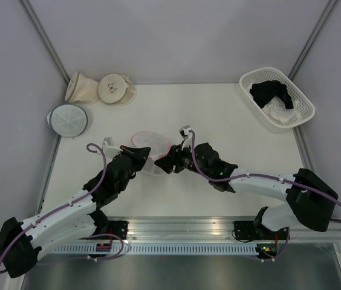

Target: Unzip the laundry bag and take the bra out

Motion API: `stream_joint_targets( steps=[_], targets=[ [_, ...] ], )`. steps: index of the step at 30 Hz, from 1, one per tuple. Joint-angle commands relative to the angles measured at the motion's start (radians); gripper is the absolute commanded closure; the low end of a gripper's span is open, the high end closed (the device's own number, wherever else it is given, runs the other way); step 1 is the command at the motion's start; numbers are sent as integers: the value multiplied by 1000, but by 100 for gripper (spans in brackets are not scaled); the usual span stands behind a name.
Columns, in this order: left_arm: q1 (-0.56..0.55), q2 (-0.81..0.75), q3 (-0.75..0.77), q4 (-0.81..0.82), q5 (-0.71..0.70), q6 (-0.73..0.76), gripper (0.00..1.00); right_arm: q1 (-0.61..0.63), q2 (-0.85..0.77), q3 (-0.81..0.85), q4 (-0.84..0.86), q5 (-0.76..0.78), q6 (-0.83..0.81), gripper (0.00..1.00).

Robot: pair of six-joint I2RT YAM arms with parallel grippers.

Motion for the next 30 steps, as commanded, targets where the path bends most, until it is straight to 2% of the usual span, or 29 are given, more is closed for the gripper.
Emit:
stream_joint_targets(
  steps=[1, 5, 7, 10, 11, 18, 22, 26, 30],
  targets=[
    [-3, -30, 7, 17, 15, -34, 98, 6, 32, 63, 2, 37, -69, 43],
    [-3, -45, -1, 14, 21, -43, 98, 6, 52, 74, 1, 40, -78, 43],
    [-3, -50, -2, 13, 24, -42, 98, 6, 54, 71, 5, 42, -78, 47],
    [-3, -48, -2, 13, 24, -42, 98, 6, 47, 68, 4, 46, -85, 60],
    [-3, -48, -2, 13, 27, -42, 98, 6, 43, 66, 2, 48, -86, 69],
    [-3, -28, -7, 10, 35, -27, 98, 6, 11, 62, -12, 51, -97, 93],
    [-3, -27, -11, 0, 24, -10, 98, 6, -2, 56, -29, 46, -95, 100],
    [-1, -37, -13, 0, 13, 26, 98, 5, -12, 49, -53, 35, -98, 99],
    [-1, -48, -8, 14, 10, 123, 98, 6, -12, 56, -130, 16, -115, 100]
  ],
)
